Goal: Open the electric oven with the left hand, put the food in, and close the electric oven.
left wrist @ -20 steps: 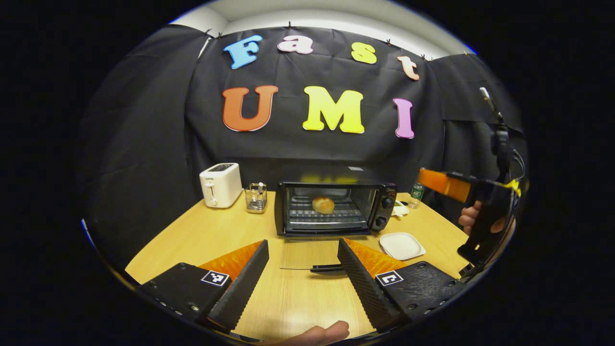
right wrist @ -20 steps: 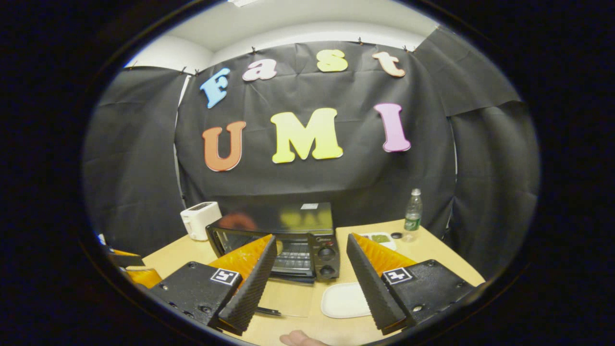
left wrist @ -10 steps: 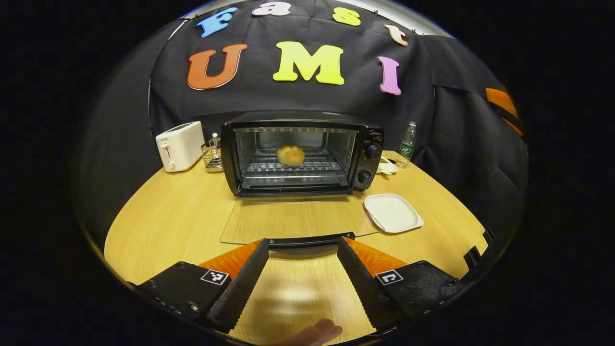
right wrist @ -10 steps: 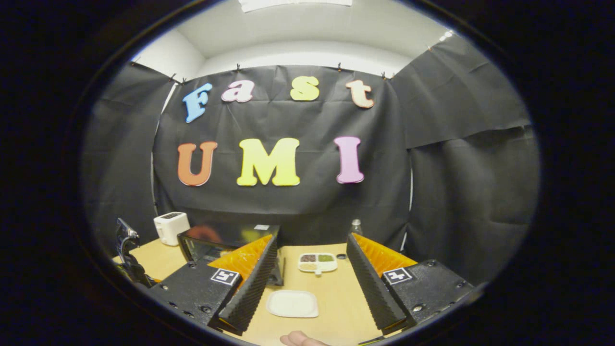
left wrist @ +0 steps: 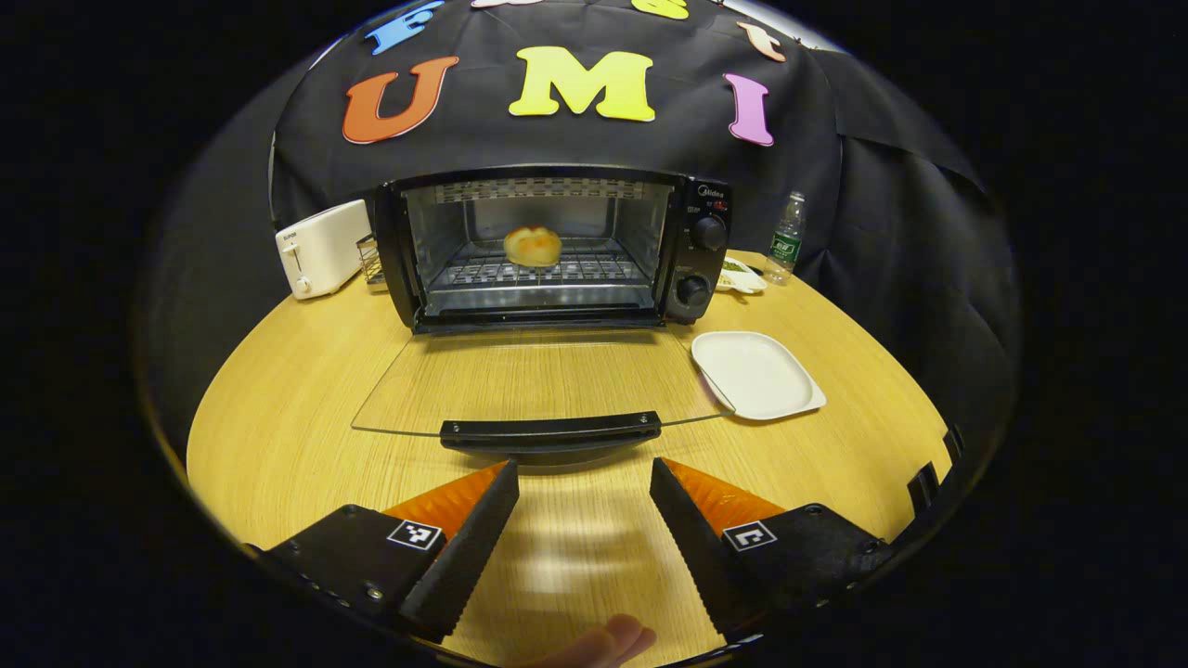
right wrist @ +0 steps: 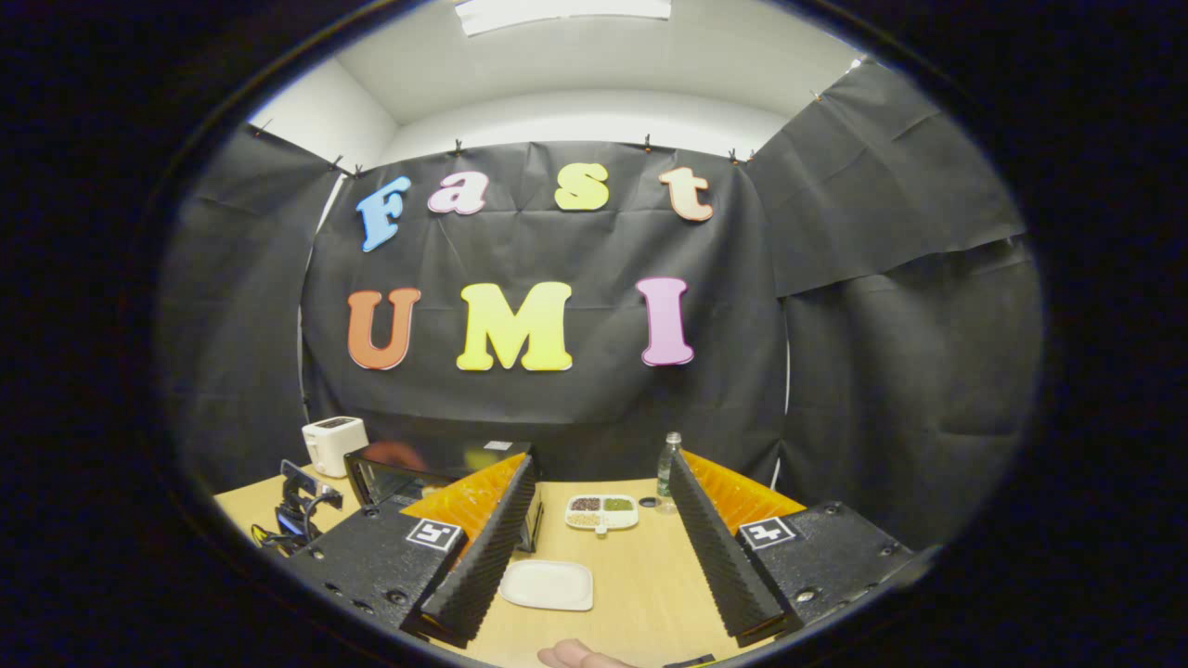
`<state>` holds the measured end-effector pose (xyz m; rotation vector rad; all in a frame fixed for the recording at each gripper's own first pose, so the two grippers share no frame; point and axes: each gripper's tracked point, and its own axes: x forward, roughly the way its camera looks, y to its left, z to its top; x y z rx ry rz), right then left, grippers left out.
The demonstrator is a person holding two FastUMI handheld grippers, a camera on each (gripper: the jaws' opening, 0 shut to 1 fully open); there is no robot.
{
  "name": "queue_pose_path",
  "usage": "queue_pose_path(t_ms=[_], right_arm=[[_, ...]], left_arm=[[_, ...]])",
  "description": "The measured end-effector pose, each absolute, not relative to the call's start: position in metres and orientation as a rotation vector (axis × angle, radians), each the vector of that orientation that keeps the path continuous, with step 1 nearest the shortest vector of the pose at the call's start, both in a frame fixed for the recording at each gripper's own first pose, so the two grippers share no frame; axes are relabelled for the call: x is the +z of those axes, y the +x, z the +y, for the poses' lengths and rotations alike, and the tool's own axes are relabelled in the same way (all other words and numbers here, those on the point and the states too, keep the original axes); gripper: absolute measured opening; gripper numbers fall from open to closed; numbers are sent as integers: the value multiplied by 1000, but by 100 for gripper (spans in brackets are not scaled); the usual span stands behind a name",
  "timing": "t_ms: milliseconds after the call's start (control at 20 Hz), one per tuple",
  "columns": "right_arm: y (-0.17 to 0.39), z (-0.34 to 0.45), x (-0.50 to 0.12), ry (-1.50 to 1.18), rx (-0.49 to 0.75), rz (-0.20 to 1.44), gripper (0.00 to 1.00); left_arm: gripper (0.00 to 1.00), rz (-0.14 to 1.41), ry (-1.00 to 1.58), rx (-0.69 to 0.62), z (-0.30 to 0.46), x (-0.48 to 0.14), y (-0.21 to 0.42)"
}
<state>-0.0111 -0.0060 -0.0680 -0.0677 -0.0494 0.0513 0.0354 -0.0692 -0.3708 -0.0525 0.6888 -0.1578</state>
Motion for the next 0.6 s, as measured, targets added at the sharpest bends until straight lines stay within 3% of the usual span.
queue_pose_path(t_ms=[50,200,250,600], right_arm=[[-9,-10,-70,-66,54,-48,89],[-6,-9,-74,-48,80,-45,93],[-4,-11,-77,-44,81,-41,89],[3,-19,-85,-49,70,-23,89]], left_arm=[[94,691,-48,-152,-70,-372,38],[94,710,-50,-132,-70,-380,44],[94,718,-48,-119,-68,-382,46],[94,745,-25,-72,-59,-387,59]])
